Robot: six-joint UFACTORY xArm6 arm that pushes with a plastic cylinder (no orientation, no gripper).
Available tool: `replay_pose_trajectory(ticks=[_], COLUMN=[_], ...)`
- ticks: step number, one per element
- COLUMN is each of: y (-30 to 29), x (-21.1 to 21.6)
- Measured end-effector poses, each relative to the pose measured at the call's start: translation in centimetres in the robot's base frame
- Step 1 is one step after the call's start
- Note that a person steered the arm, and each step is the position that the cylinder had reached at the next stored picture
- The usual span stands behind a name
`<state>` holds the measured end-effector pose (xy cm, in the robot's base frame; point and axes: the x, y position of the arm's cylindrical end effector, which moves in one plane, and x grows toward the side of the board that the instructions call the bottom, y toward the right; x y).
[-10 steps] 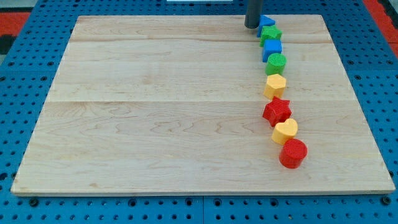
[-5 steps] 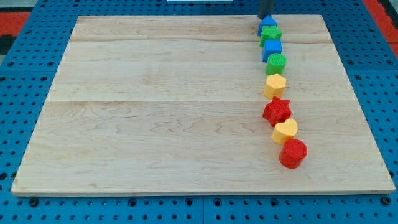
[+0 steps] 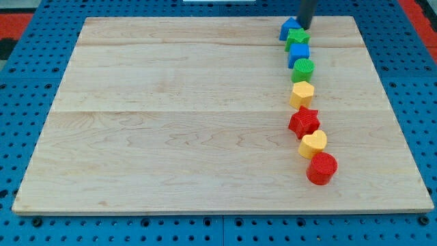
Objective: Push the blue triangle towards the left
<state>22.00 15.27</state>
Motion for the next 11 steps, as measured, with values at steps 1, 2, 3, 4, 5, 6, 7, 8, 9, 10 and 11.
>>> replay_pose_trajectory(ticks=[1,2,3,4,5,6,7,8,9,10,11], y=[-4.0,-7.7,-7.8,-3.6,-2.2,-7.9,-10.3,-2.5,5.6,11.8,12.2], x=[0.0,0.0,0.8,0.1,1.2,2.2,2.3,-2.4,-2.8,-1.0,1.7])
